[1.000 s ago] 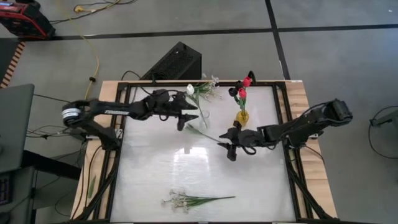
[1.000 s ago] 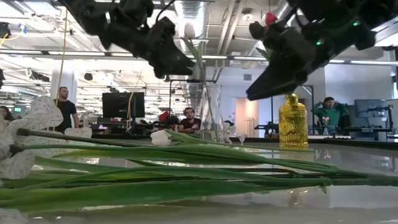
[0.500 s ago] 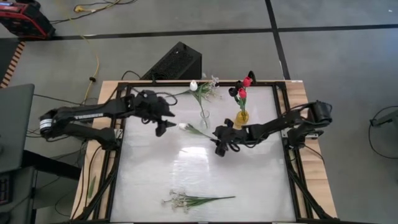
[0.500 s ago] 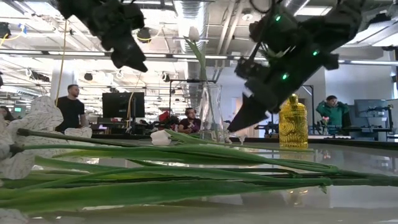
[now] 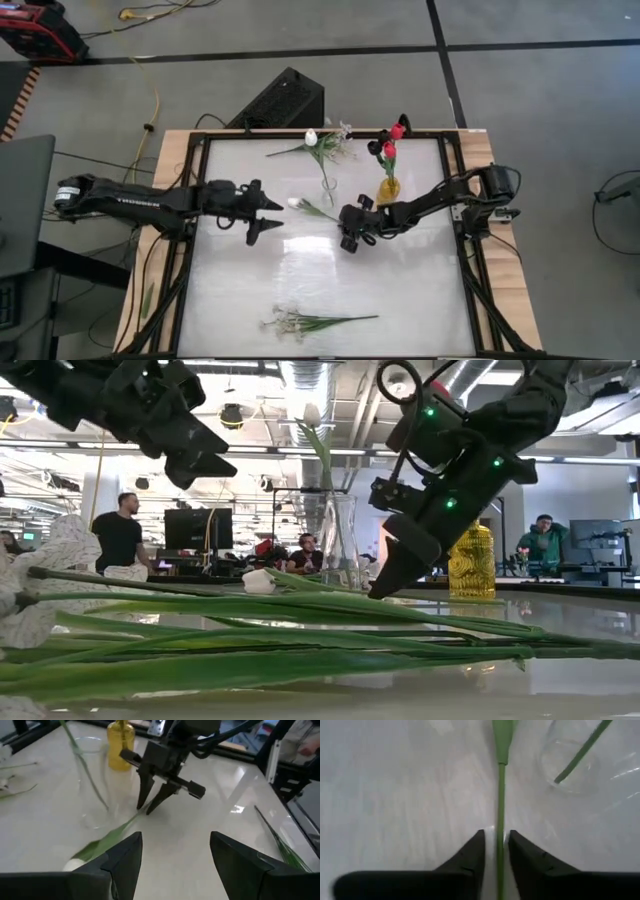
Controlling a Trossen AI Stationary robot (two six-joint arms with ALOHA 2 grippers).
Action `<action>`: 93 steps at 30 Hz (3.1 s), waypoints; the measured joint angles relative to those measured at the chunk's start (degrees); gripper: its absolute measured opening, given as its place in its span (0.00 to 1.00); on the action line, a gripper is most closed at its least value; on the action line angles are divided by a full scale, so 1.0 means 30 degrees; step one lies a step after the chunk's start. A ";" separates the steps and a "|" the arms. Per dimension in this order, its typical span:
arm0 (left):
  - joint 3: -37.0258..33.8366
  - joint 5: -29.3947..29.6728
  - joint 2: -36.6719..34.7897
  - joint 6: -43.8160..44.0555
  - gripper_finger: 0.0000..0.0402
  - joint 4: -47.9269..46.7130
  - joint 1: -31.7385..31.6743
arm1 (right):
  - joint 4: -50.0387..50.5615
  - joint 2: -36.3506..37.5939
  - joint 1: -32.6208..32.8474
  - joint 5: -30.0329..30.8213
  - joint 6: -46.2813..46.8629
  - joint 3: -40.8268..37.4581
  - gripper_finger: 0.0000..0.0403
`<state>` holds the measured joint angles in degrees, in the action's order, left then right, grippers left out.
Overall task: Sort flowers into vase by color
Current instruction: Put the white flower into the transparent vase
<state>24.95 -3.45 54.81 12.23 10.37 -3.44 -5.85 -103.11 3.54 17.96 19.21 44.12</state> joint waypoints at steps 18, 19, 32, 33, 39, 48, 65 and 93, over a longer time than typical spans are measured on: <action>-0.4412 0.3254 0.0469 -0.0174 0.55 0.9503 0.2469 | -0.2466 0.4945 0.3722 -0.3665 -0.1564 -0.0161 0.05; -0.4580 0.3490 0.0529 -0.0174 0.55 0.9738 0.2586 | -0.3380 0.5270 0.3934 -0.3677 -0.2082 -0.0156 0.05; -0.2503 0.2982 0.8674 -0.4160 0.55 2.3482 0.4723 | -1.3466 0.5836 0.3600 -0.3613 -0.6064 -0.0117 0.05; -0.1805 0.2895 0.9455 -0.4780 0.55 2.4147 0.4870 | -1.3643 0.5829 0.3449 -0.3586 -0.6064 -0.0117 0.05; 0.2524 0.4099 1.2544 -0.6224 0.55 2.4355 0.5043 | -1.3433 0.5829 0.2999 -0.3504 -0.5933 -0.0117 0.05; 0.4067 0.4816 1.2852 -0.7307 0.55 2.3231 0.5064 | -1.3265 0.5829 0.3568 -0.3512 -0.6370 -0.0117 0.05; 0.4067 0.4825 1.2837 -0.7204 0.03 2.3542 0.5230 | -1.3395 0.5843 0.3409 -0.3381 -0.7101 -0.0117 0.13; 1.0314 1.0790 0.9483 -0.8057 0.00 0.6651 0.1586 | 0.4797 1.0229 0.3546 -0.1199 -0.3761 -0.0117 0.63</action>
<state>55.89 28.92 83.25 -11.95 30.32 1.32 8.54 -72.42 14.18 14.36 7.93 43.77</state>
